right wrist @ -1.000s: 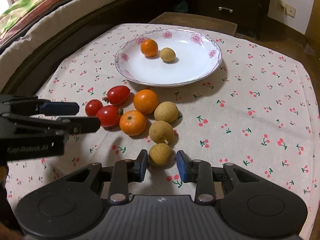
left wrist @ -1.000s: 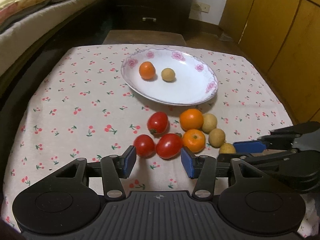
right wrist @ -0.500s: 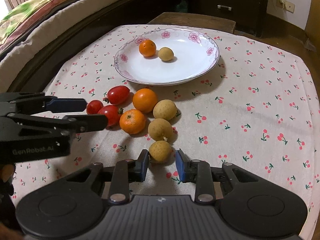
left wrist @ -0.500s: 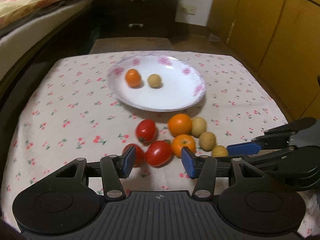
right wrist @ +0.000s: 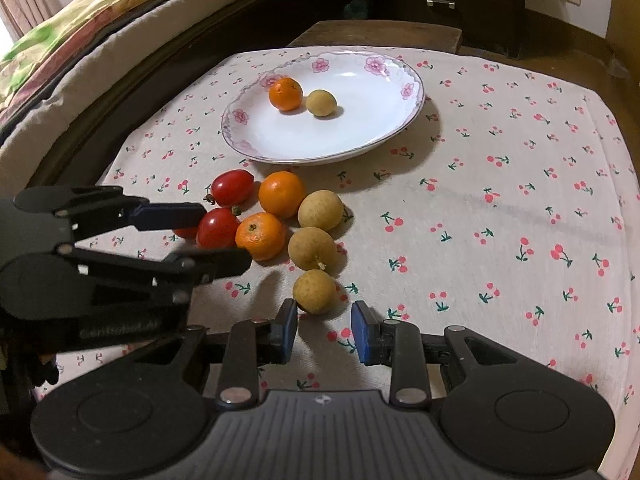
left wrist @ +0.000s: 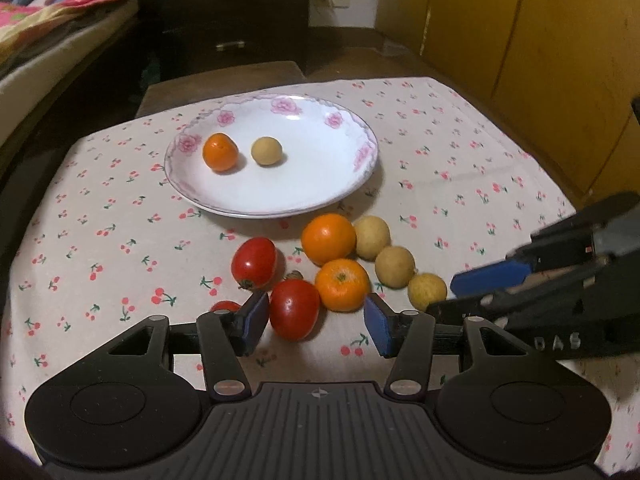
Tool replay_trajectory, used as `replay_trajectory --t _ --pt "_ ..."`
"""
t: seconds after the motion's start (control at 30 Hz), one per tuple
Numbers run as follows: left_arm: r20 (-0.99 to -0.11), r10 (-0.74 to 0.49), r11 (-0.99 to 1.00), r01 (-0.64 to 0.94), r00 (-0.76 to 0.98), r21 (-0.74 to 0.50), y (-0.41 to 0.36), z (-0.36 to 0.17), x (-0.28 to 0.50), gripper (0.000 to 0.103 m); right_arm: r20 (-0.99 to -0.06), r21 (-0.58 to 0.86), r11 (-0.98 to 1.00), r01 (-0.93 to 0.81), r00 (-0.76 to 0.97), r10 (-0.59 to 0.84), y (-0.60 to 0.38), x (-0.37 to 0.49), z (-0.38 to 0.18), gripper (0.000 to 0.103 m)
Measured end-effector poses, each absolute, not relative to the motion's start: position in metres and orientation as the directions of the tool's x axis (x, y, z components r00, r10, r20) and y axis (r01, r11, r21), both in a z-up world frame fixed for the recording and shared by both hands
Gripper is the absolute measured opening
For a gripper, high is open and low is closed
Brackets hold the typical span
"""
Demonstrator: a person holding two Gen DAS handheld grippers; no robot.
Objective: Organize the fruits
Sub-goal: 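Close the left tool on a red tomato and lift it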
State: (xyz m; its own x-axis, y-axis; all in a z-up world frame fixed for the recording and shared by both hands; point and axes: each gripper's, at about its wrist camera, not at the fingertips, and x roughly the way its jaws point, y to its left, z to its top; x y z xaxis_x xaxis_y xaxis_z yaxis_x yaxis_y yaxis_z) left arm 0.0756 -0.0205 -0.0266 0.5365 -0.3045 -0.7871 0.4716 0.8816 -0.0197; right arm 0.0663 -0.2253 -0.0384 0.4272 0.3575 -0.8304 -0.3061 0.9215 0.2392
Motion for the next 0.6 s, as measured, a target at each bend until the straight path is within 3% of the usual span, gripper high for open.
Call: replay_trajectory --t 0.37,0.6 --pt "-0.805 -0.31 0.888 0.456 0.506 -0.056 -0.018 -0.031 0.081 0.061 -0.834 0.231 0.923 -0.308 0.427 0.351 -0.226 0.065 -0.037 0.031" --pt "-0.809 -0.3 0.899 0.434 0.506 -0.062 -0.021 -0.038 0.089 0.055 -0.833 0.235 0.924 -0.303 0.426 0.352 -0.227 0.064 -0.038 0.031"
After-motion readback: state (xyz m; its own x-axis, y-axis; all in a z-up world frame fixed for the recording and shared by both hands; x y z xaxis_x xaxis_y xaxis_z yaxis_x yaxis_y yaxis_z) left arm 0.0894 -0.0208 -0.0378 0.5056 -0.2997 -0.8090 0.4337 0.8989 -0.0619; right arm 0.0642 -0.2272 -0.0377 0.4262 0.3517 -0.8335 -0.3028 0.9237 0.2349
